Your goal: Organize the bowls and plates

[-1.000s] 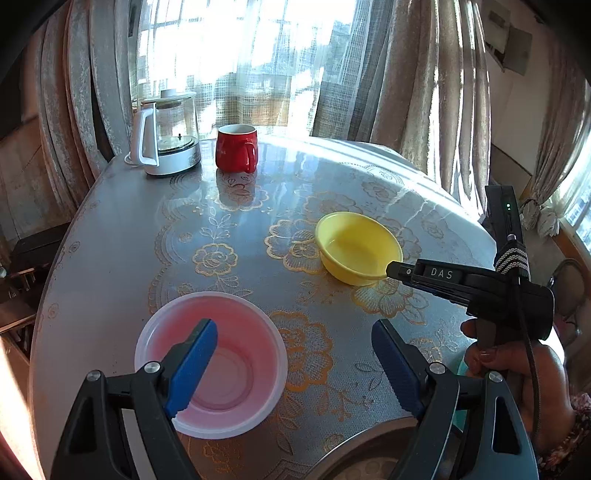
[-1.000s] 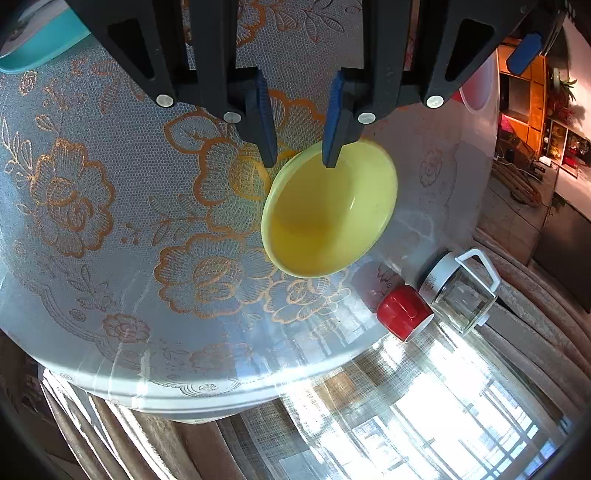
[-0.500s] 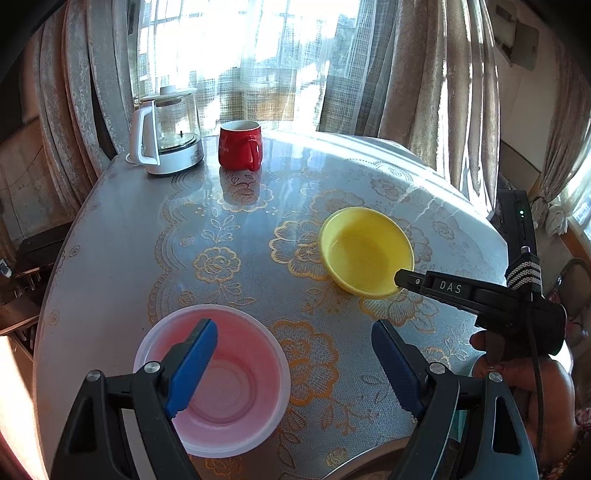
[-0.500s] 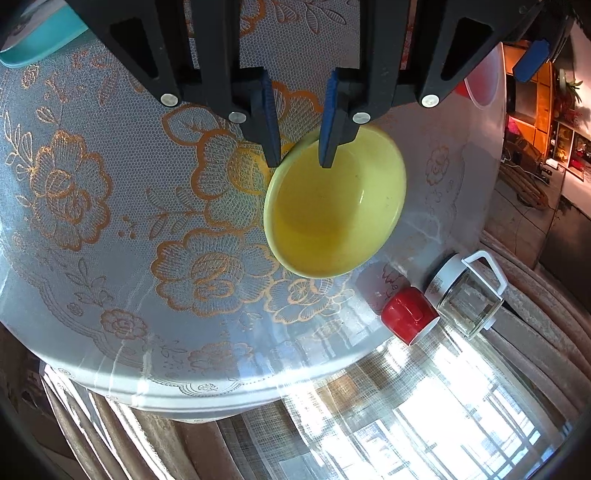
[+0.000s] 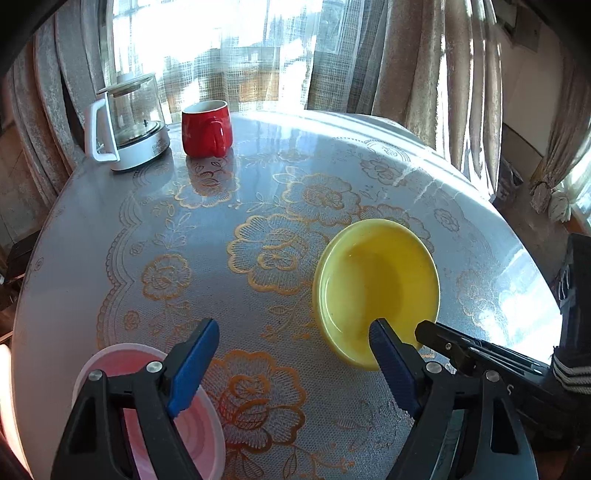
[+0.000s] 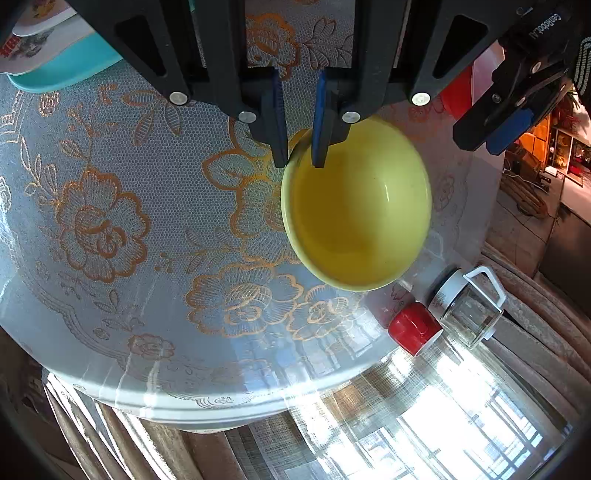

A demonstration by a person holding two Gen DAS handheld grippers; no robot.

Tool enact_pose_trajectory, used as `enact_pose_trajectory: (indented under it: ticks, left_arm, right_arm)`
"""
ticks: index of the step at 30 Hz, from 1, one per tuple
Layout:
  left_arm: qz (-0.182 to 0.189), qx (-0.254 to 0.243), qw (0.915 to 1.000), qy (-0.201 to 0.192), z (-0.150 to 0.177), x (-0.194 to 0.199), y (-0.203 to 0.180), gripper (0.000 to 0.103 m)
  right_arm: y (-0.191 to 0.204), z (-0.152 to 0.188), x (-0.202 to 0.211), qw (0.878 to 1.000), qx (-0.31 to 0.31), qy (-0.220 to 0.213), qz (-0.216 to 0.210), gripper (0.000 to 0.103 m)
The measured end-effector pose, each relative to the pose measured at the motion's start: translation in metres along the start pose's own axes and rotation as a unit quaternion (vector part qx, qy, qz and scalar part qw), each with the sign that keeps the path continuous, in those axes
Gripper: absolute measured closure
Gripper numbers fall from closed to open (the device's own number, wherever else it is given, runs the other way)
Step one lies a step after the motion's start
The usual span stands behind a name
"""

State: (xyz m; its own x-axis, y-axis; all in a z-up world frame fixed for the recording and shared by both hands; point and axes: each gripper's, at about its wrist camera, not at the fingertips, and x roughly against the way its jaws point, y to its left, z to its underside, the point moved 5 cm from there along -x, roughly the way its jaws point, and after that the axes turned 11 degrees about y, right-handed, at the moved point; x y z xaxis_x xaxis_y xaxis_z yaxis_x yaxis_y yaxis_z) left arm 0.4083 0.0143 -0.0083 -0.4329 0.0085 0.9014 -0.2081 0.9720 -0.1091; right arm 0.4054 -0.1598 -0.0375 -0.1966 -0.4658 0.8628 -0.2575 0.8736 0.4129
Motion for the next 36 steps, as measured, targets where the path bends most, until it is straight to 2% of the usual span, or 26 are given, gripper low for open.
enact_pose_trajectory:
  ticks: [4, 6, 7, 9, 11, 14, 16, 22, 25, 29, 31, 32, 36]
  left_arm:
    - [0.012, -0.003, 0.9994, 0.031, -0.007, -0.018, -0.009, 0.036]
    - [0.023, -0.010, 0.9986, 0.047, -0.005, -0.025, -0.014, 0.055]
    - [0.025, -0.012, 0.9980, 0.057, -0.004, -0.029, -0.016, 0.058]
    - [0.026, -0.013, 0.9970, 0.071, -0.001, -0.037, -0.019, 0.076]
    - [0.036, -0.019, 0.9962, 0.077, 0.002, -0.039, -0.023, 0.089]
    - [0.024, -0.040, 0.9976, 0.051, 0.008, -0.027, -0.031, 0.089]
    - [0.028, -0.050, 0.9976, 0.039, 0.013, -0.017, -0.034, 0.089]
    - [0.049, -0.051, 0.9971, 0.029, 0.031, 0.008, -0.035, 0.093]
    - [0.042, -0.058, 0.9972, 0.019, 0.039, 0.015, -0.038, 0.093]
    - [0.034, -0.045, 0.9981, 0.024, 0.046, 0.010, -0.030, 0.093]
    - [0.034, -0.034, 0.9984, 0.031, 0.049, 0.006, -0.024, 0.093]
    - [0.037, -0.028, 0.9984, 0.033, 0.050, 0.004, -0.022, 0.093]
    - [0.037, -0.022, 0.9985, 0.035, 0.052, 0.000, -0.020, 0.093]
  right_arm:
    - [-0.004, 0.003, 0.001, 1.000, -0.004, 0.002, 0.002, 0.090]
    - [-0.006, 0.005, 0.003, 1.000, -0.006, 0.001, -0.001, 0.090]
    - [-0.007, 0.005, 0.003, 1.000, -0.007, 0.001, -0.001, 0.090]
    - [-0.009, 0.007, 0.003, 1.000, -0.011, 0.000, -0.003, 0.090]
    - [-0.009, 0.008, 0.003, 1.000, -0.014, 0.000, -0.012, 0.090]
    - [-0.008, 0.013, 0.006, 1.000, -0.015, -0.003, -0.006, 0.090]
    - [-0.007, 0.018, 0.009, 1.000, -0.013, -0.006, -0.007, 0.090]
    - [-0.002, 0.032, 0.025, 0.999, -0.021, -0.024, -0.028, 0.090]
    - [0.005, 0.041, 0.035, 0.998, -0.018, -0.034, -0.039, 0.090]
    - [0.004, 0.054, 0.045, 0.998, -0.021, -0.061, -0.008, 0.090]
    - [-0.003, 0.060, 0.051, 0.996, -0.037, -0.081, 0.010, 0.080]
    - [-0.007, 0.061, 0.053, 0.995, -0.048, -0.085, 0.013, 0.068]
    - [-0.011, 0.058, 0.039, 0.997, -0.060, -0.051, -0.005, 0.067]
